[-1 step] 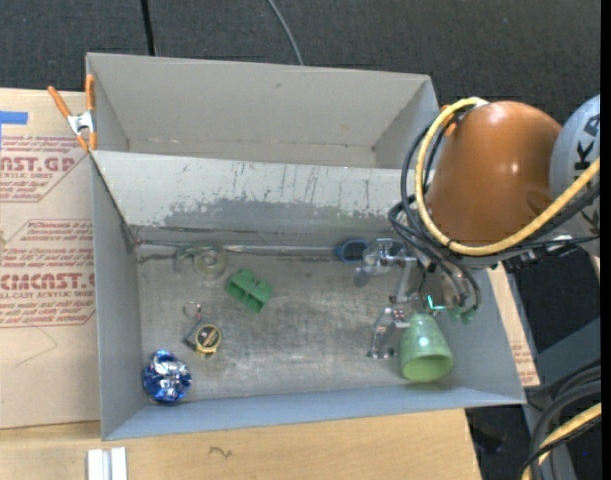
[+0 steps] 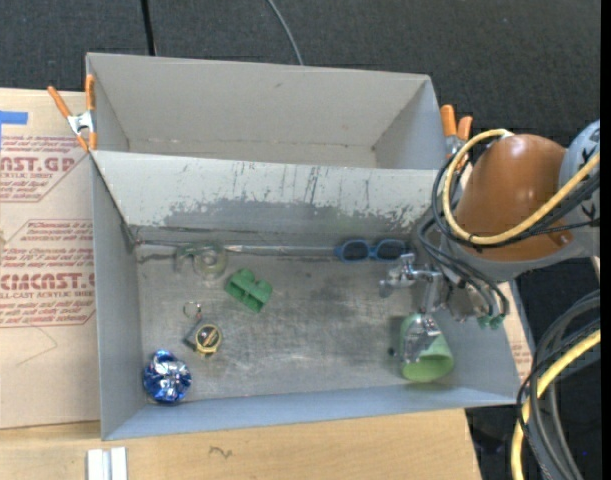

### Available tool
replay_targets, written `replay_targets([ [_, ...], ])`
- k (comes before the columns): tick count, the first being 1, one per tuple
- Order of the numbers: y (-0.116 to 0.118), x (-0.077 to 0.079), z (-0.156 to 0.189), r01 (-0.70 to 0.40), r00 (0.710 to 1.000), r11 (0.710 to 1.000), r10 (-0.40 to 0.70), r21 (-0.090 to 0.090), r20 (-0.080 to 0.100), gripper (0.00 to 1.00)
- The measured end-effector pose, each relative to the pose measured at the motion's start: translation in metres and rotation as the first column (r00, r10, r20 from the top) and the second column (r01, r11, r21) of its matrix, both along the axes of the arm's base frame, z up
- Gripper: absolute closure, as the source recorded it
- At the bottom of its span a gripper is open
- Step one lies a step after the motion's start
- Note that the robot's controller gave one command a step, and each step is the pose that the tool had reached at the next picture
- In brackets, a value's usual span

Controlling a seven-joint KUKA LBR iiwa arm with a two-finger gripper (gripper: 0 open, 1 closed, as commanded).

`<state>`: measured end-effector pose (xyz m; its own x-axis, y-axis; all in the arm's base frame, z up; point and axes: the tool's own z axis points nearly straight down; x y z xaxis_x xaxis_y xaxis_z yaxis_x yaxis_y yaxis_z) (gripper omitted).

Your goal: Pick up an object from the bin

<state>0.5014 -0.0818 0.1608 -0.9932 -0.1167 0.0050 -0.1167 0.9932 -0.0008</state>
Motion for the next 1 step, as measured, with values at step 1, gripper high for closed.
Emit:
replay_targets([
  [1,-0.0388,0.0104,-0.0784,0.133,0.991,0.991,-0.133,0.029,-0.011,0.0],
])
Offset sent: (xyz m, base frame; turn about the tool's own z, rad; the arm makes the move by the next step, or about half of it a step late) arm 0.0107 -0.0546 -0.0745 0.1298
